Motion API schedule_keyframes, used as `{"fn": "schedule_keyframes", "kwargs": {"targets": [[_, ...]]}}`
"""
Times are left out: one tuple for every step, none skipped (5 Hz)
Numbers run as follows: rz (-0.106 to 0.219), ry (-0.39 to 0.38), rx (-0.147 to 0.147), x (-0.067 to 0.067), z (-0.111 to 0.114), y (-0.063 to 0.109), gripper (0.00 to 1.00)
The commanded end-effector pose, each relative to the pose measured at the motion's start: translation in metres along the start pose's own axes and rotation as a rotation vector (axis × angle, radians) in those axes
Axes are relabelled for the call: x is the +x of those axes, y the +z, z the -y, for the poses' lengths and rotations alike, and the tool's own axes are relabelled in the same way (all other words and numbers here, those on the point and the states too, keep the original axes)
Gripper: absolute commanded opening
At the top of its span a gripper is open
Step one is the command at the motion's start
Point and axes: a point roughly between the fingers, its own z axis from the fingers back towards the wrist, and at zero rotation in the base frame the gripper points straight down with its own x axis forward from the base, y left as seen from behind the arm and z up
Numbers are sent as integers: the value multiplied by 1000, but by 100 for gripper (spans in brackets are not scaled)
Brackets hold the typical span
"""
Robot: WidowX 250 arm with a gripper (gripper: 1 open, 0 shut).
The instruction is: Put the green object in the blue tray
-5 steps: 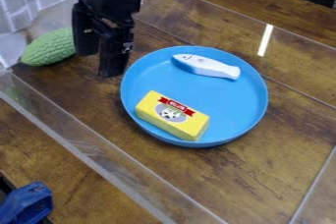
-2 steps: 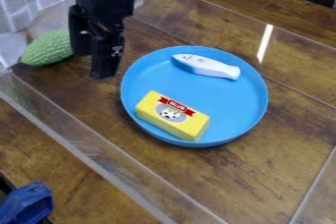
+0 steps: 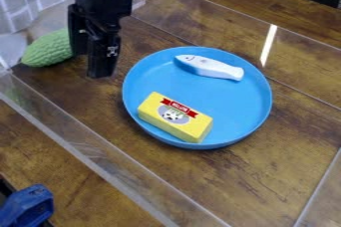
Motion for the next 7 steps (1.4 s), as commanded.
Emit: {"fn": "schedule_keyframes", "kwargs": {"targets": [[31,0,32,-4,-11,8,100],[36,-37,52,-12,-26,7,100],[44,-53,66,-22,-39,6,100],[57,-60,79,-24,-47,4,100],[72,-69,89,-23,-54,0,100],[81,-75,100,-26,-64,-4,0],[85,-62,105,-29,-76,-8,0]]}}
